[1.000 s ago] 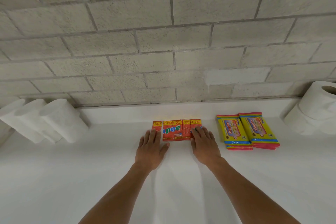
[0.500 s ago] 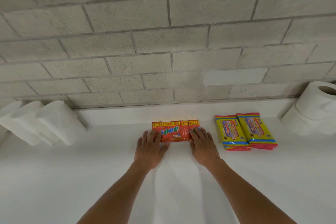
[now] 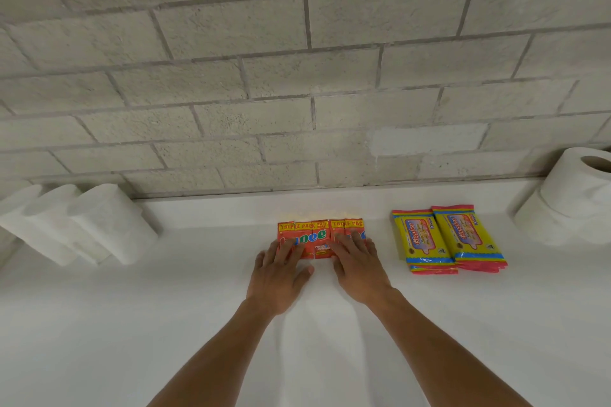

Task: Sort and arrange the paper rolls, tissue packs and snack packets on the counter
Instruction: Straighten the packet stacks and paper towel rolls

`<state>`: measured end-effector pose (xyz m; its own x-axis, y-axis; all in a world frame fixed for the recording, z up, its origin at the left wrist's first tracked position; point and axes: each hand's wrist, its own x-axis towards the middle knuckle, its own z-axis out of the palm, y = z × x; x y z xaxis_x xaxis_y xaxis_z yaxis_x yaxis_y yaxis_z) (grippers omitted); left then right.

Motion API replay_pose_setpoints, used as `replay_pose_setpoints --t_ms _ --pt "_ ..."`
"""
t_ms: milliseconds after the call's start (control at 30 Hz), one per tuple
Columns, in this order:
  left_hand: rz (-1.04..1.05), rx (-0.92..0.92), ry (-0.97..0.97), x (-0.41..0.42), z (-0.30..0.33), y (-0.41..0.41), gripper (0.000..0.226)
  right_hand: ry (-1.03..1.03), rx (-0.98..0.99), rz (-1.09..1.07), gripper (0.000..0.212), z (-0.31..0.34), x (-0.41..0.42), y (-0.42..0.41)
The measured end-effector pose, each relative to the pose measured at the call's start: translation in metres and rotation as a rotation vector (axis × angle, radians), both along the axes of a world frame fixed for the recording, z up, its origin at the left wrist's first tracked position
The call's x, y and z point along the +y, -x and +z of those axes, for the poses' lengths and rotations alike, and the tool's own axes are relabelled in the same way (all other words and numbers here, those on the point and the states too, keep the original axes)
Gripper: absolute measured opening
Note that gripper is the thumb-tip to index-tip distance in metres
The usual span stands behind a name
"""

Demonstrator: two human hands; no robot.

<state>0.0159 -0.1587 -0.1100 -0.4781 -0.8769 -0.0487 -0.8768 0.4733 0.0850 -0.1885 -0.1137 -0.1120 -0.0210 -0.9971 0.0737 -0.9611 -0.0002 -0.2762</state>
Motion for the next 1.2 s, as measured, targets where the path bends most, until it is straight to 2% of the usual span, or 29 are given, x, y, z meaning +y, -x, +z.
replay_pose_setpoints --t_ms 67,200,400,567,833,1033,1200 --pt "-0.016 0.003 0.001 0.0013 0.0013 0.0007 0.08 0.041 0.035 0.022 0.031 -0.0025 0.0001 -0.0012" --pt "-0.031 -0.01 -0.006 0.0015 0.0026 0.0004 0.085 0.043 0.075 0.037 0.032 -0.0035 0.0014 -0.0023" --pt "-0.024 -0.03 -0.015 0.0005 -0.0015 -0.0007 0.071 -0.003 0.096 0.024 0.045 0.0003 0.0029 -0.0035" --pt "-0.032 -0.016 -0.002 0.0015 0.0001 -0.0002 0.086 -0.003 0.076 0.031 0.055 0.0012 0.0039 -0.0049" --pt "-0.028 -0.042 -0.025 0.0021 0.0041 0.0011 0.091 -0.029 0.049 0.04 0.05 -0.0003 0.0021 -0.004" --pt "-0.033 -0.038 -0.01 0.0003 0.0011 0.0002 0.088 -0.033 0.046 0.063 0.057 -0.0017 0.0017 -0.0032" --pt "-0.036 -0.033 0.001 0.0 -0.0006 -0.0009 0.088 -0.053 0.036 0.072 0.048 -0.0007 0.0026 -0.0023"
